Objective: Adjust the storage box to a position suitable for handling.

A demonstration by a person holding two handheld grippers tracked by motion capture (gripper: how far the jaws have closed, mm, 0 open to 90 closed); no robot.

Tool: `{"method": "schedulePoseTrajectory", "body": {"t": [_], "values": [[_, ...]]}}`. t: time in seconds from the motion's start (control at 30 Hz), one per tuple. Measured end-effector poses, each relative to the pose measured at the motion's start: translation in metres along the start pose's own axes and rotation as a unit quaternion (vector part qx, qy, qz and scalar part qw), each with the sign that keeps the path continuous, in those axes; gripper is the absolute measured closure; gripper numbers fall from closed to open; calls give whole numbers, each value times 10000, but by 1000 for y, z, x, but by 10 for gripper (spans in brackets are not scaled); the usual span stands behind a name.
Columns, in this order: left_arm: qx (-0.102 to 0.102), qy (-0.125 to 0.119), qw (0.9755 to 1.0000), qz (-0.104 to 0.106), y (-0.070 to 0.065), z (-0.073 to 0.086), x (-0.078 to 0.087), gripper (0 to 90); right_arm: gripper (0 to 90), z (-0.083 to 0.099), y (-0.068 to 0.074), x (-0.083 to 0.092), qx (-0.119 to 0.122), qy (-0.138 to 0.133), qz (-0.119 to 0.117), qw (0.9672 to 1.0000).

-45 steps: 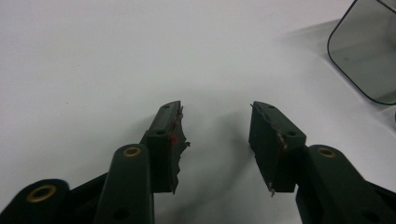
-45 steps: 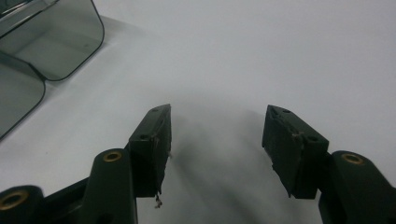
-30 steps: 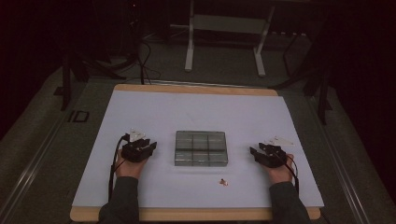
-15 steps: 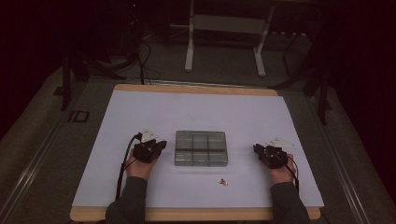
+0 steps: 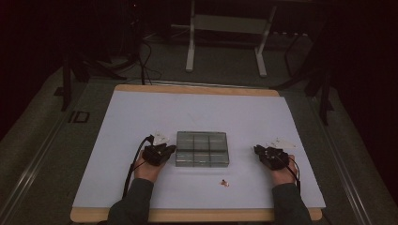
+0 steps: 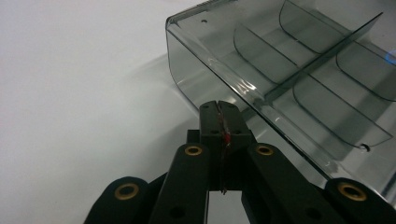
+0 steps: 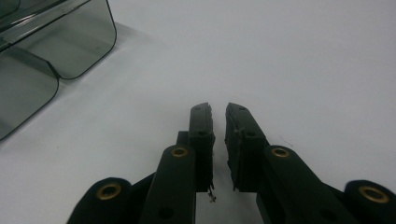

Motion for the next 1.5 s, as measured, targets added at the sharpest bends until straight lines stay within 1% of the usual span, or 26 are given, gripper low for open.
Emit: {"method": "schedulePoseTrajectory", "body": {"t": [0.1, 0.13, 0.2, 0.23, 0.27, 0.33, 0.37, 0.4, 0.43, 0.53, 0.63, 0.67, 0.7, 0.73, 0.83, 1.03, 1.2, 1.5], "values": [[52, -10, 10000, 47, 0, 0, 0, 899, 809, 0, 0, 1, -11, -11, -4, 10000], [53, -13, 10000, 43, -1, 0, 0, 900, 809, 0, 0, 1, -9, -12, -3, 10000], [46, -59, 9999, 125, -3, -2, -1, 899, 808, 0, 0, 1, -10, -10, -4, 10000], [46, -59, 9999, 125, -3, -2, -1, 899, 808, 0, 0, 1, 0, -7, 0, 10000], [0, -106, 9998, 163, -7, -5, -1, 899, 807, 0, 0, 1, 10, -8, 1, 10000], [-25, -109, 9998, 170, -9, -6, -2, 899, 808, 0, 0, 1, 18, -10, 3, 10000], [-62, -124, 9997, 216, -13, -9, -4, 899, 806, 0, 1, 1, 23, -13, -2, 10000], [-62, -124, 9997, 216, -13, -9, -4, 899, 806, 0, 1, 1, 23, -13, -2, 10000], [-85, -138, 9995, 259, -17, -10, -6, 899, 806, 0, 1, 1, 22, -19, -4, 10000], [-112, -145, 9994, 286, -21, -12, -8, 899, 806, 0, 1, 1, 25, -25, -9, 10000], [-188, -153, 9989, 390, -29, -15, -12, 899, 807, 0, 0, 2, 15, -27, -10, 10000], [-188, -153, 9989, 390, -29, -15, -12, 899, 807, 0, 1, 1, 17, -27, -15, 10000], [-204, -171, 9988, 417, -32, -18, -15, 899, 807, 0, 1, 1, 20, -26, -15, 10000], [-204, -171, 9988, 417, -32, -18, -15, 899, 806, 0, 1, 1, 21, -23, -22, 10000], [-233, -161, 9985, 479, -38, -22, -20, 899, 806, 0, 1, 2, 29, -26, -24, 10000], [-357, -132, 9977, 564, -48, -25, -25, 898, 807, 0, 0, 2, 9, -38, -17, 10000], [-399, -122, 9972, 629, -53, -29, -29, 898, 807, 0, 0, 3, 9, -49, -18, 10000], [-482, -98, 9964, 688, -60, -34, -34, 897, 806, 1, -2, 4, -49, -72, -15, 10000]]}}
Point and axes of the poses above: each handheld gripper's, and its own axes: x roughly backward along the jaws, z roughly out of its underside, y roughly to its left, the point moved 10 cm from there along -x, roughly forward along the jaws, and after that the axes turned 10 degrees about y, right-handed, at the moved point
